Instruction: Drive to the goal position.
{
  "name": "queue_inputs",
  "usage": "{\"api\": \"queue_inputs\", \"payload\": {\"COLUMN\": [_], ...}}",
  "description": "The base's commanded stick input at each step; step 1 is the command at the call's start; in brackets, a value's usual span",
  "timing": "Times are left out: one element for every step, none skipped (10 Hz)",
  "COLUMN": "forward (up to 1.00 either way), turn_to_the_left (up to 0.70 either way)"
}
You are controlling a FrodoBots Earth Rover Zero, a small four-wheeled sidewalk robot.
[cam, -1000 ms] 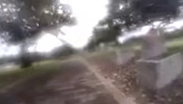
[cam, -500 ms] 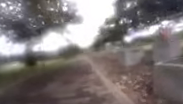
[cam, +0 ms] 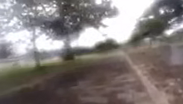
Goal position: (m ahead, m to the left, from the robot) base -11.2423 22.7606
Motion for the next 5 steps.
{"api": "queue_inputs", "payload": {"forward": [0.70, 0.70, 0.70, 0.70, 0.70], "turn_to_the_left": [0.35, 0.35, 0.35, 0.35, 0.35]}}
